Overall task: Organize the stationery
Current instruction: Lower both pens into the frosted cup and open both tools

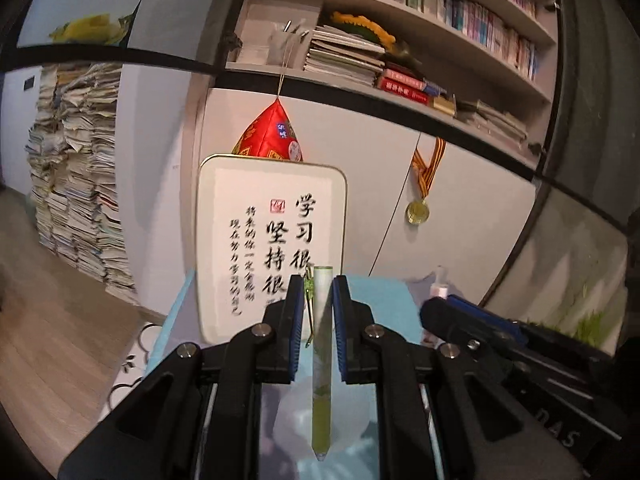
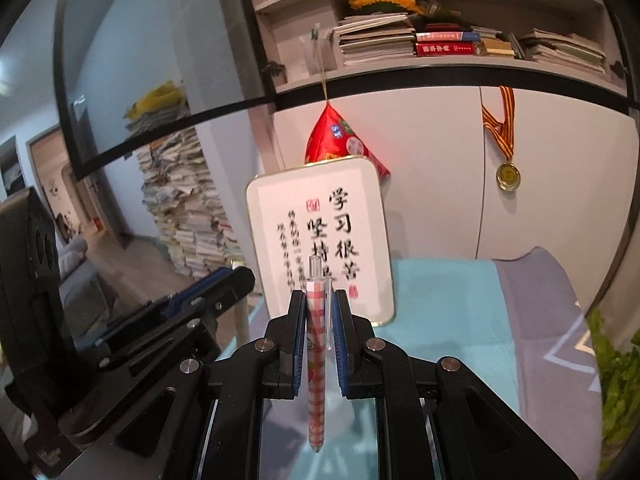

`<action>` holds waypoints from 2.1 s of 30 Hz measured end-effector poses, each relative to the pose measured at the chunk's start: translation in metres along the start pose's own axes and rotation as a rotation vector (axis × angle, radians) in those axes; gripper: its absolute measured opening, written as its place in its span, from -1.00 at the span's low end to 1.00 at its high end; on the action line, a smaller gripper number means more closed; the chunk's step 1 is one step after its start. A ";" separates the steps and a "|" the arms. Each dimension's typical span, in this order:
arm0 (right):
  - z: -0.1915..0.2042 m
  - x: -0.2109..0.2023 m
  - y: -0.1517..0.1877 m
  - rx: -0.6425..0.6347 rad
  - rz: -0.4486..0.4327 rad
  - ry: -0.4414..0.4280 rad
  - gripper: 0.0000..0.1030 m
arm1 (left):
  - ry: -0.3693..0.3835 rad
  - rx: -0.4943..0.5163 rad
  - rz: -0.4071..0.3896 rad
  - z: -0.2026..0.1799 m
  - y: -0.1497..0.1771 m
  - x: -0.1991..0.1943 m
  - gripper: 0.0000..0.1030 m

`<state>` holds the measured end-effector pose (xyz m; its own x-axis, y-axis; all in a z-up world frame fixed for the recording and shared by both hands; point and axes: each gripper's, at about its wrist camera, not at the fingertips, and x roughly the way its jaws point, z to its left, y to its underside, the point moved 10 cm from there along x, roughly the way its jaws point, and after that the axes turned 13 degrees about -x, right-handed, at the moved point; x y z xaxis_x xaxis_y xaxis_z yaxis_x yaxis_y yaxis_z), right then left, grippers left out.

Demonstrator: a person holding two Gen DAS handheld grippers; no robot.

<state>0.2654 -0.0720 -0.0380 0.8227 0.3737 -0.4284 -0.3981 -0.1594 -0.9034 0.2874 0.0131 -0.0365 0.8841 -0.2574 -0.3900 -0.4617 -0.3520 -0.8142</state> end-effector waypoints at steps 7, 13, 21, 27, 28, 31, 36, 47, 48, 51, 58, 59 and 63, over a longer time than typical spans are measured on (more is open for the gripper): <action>-0.020 0.039 -0.003 0.087 0.001 0.024 -0.72 | 0.020 -0.027 0.000 0.008 0.002 0.025 -0.76; -0.025 0.064 0.014 0.107 0.053 0.011 -0.72 | 0.001 -0.032 0.039 0.023 0.016 0.040 -0.76; -0.018 0.070 0.035 0.089 0.098 -0.018 -0.72 | -0.004 -0.022 0.075 0.033 0.034 0.039 -0.76; -0.009 0.064 0.048 0.052 0.106 -0.016 -0.72 | -0.008 -0.004 0.081 0.034 0.046 0.029 -0.76; -0.008 0.063 0.050 0.049 0.107 -0.015 -0.72 | -0.011 -0.001 0.082 0.034 0.048 0.028 -0.76; -0.005 0.061 0.055 0.039 0.117 -0.012 -0.72 | -0.031 0.015 0.087 0.035 0.058 0.025 -0.76; -0.003 0.058 0.063 0.036 0.133 -0.014 -0.72 | -0.035 0.041 0.097 0.034 0.068 0.021 -0.76; 0.002 0.058 0.073 0.032 0.166 -0.025 -0.72 | -0.057 0.052 0.133 0.039 0.082 0.021 -0.75; 0.002 0.058 0.074 0.038 0.173 -0.028 -0.72 | -0.059 0.055 0.136 0.039 0.084 0.021 -0.75; 0.001 0.058 0.078 0.045 0.181 -0.027 -0.72 | -0.062 0.065 0.135 0.038 0.085 0.019 -0.75; 0.001 0.051 0.081 0.053 0.189 -0.030 -0.72 | -0.071 0.078 0.135 0.035 0.086 0.014 -0.74; 0.002 0.050 0.081 0.057 0.191 -0.039 -0.72 | -0.075 0.082 0.131 0.034 0.086 0.013 -0.75; 0.002 0.047 0.083 0.086 0.206 -0.078 -0.50 | -0.078 0.081 0.122 0.034 0.083 0.008 -0.76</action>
<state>0.2702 -0.0663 -0.1326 0.6881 0.4109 -0.5981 -0.5903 -0.1625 -0.7907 0.2586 0.0124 -0.1221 0.8261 -0.2218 -0.5180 -0.5616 -0.2476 -0.7895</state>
